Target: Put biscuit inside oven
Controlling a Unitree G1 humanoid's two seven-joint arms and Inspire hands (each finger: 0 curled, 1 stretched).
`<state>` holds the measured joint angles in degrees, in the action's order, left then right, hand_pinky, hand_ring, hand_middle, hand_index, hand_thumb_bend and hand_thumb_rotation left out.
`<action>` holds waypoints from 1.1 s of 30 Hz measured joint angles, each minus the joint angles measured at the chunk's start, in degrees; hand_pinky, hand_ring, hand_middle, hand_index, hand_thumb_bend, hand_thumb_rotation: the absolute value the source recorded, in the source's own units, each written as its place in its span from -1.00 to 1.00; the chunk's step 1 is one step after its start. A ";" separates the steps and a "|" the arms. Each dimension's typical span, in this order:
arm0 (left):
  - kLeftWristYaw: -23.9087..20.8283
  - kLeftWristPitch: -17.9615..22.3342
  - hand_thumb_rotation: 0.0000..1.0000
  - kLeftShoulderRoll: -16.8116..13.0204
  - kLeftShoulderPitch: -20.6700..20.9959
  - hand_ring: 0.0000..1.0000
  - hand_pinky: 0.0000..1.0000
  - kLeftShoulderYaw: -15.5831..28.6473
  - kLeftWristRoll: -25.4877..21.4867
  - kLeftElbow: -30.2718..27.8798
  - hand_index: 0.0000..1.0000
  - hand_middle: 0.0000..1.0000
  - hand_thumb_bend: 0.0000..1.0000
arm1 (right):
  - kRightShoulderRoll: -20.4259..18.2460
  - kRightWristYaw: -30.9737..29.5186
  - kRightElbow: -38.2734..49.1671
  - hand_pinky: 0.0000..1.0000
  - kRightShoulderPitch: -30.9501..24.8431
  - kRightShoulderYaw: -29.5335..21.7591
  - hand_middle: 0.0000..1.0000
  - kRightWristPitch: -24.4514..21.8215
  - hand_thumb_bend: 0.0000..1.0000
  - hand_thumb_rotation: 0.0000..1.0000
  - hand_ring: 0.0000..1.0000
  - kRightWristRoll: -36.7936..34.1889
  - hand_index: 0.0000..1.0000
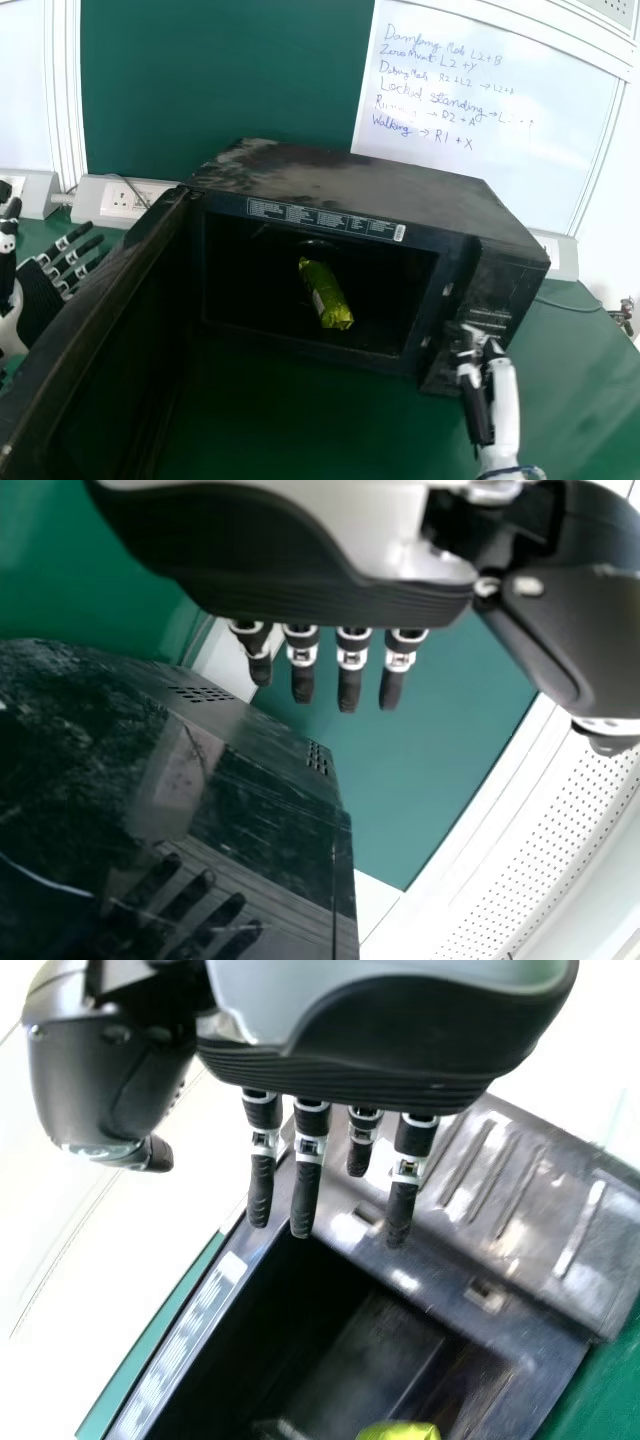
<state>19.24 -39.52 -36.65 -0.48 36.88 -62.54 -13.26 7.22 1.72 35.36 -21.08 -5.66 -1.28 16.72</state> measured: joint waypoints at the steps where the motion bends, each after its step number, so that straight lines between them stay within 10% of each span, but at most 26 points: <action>1: 0.06 -0.23 -0.94 -0.01 0.02 1.00 1.00 0.00 0.00 0.01 0.99 1.00 0.34 | -0.13 0.15 -0.15 0.30 0.02 -0.55 0.53 0.12 0.10 -1.00 0.47 -0.42 0.51; 17: 4.04 -1.42 -0.90 0.40 0.87 1.00 1.00 -3.00 0.62 -2.20 1.00 0.97 -0.29 | -0.49 3.01 -2.84 0.17 2.45 -6.08 0.48 0.14 0.13 -1.00 0.37 -0.60 0.50; 33: 9.34 -0.79 -0.85 1.47 1.68 0.85 1.00 -6.30 1.20 -2.79 0.80 0.80 -0.13 | 0.03 3.03 -3.19 0.24 3.78 -7.63 0.50 -1.46 0.14 -1.00 0.42 -0.02 0.49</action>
<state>28.58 -40.31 -35.18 1.20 30.57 -61.34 -16.05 7.25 4.75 32.17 -17.30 -13.29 -2.74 16.69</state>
